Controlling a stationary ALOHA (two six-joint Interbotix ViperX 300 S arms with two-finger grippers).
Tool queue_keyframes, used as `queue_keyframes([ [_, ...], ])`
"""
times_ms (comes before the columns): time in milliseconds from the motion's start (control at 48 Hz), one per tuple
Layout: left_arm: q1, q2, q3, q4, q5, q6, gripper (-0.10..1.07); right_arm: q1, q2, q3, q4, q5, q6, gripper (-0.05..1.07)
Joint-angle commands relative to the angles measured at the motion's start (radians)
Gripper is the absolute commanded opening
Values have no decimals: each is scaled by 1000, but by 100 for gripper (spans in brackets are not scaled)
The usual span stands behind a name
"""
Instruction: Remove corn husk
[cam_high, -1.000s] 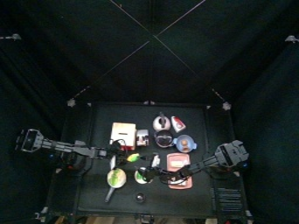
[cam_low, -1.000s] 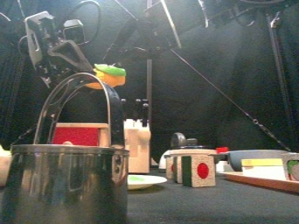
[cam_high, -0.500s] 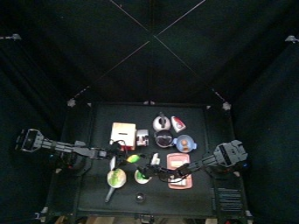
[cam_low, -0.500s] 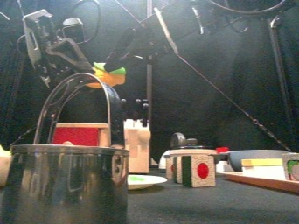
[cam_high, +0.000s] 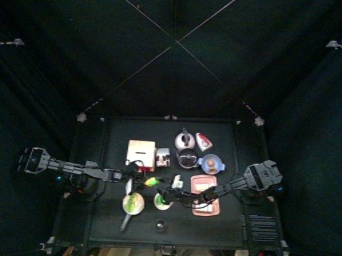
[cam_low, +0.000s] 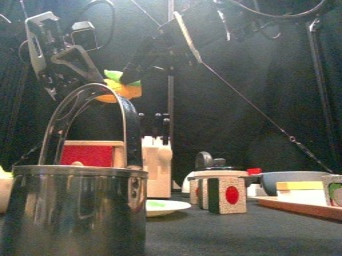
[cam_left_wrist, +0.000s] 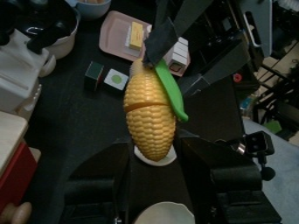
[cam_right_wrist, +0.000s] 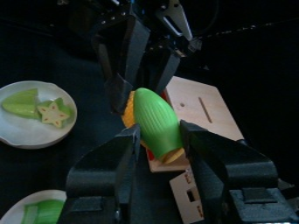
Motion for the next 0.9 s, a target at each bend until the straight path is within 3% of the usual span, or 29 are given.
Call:
queue_keyframes([
  [0, -2, 0, -29, 2, -12, 2, 60, -6, -15, -31, -2, -12, 0, 69],
  [875, 18, 0, -21, 2, -52, 3, 61, 2, 8, -34, 18, -32, 0, 54],
])
